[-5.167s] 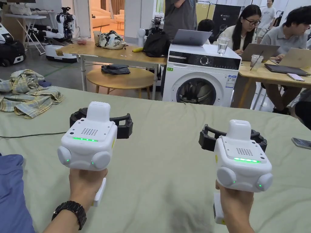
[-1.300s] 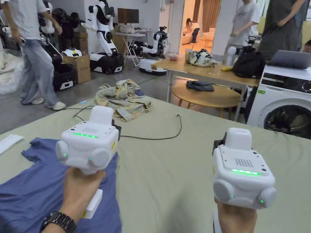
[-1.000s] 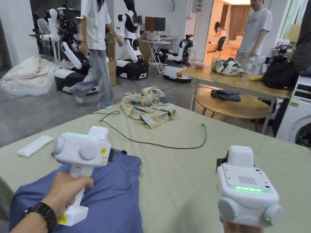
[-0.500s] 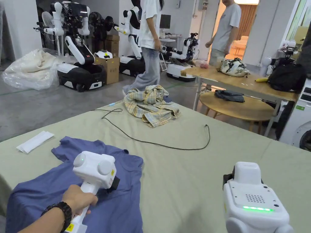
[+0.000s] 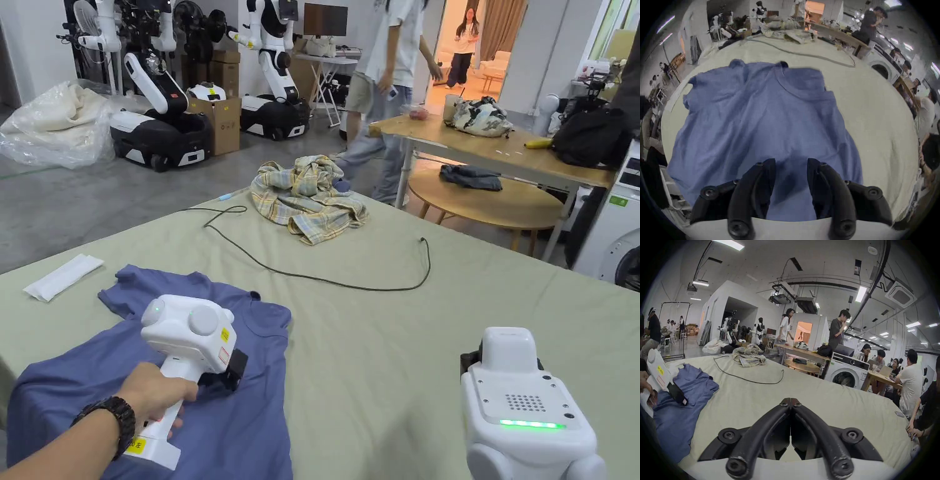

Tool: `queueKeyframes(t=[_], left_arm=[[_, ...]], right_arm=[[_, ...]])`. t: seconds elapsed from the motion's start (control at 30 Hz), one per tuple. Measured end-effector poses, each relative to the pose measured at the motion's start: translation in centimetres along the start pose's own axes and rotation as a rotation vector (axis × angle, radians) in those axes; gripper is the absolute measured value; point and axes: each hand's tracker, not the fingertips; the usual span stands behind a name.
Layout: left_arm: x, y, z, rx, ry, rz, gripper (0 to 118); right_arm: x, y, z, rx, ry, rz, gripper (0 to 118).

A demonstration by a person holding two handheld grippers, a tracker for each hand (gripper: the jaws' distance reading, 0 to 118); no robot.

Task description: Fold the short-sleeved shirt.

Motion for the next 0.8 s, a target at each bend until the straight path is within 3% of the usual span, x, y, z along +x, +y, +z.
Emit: queueKeyframes(t=[0.07,0.17,0.2,0.23,0.33,0.5,0.8], left_arm=[[0.9,-0.2,-0.6,0.038,0.056,-0.084,37],[1.6,0.0,-0.8,0.020,0.079,-0.087,37],[1.9,0.1,-1.0,0.016,0.085,-0.087,31],[2.1,-0.1,-0.9,0.018,0.098,-0.094,14],[3.1,-0.9,-1.3,0.053,0.084,-0.176,1],[3.0,-1.3,-0.5,0.092,0.080,-0.126,0],[3.9,0.3,7.6,0.344,-0.018,-0.121,0]], right_arm=[[0.0,0.0,0.0,-0.004,0.000,-0.004,0],[0.3,0.0,0.2,-0.001,-0.007,-0.004,0],[0.5,0.0,0.2,0.000,-0.010,-0.002,0],[0.7,-0.1,0.2,-0.001,-0.012,0.001,0],[1.3,-0.2,0.3,0.000,-0.022,0.002,0],[2.4,-0.5,0.6,-0.010,-0.049,-0.002,0],[5.2,-0.3,1.6,0.006,-0.097,-0.054,0]])
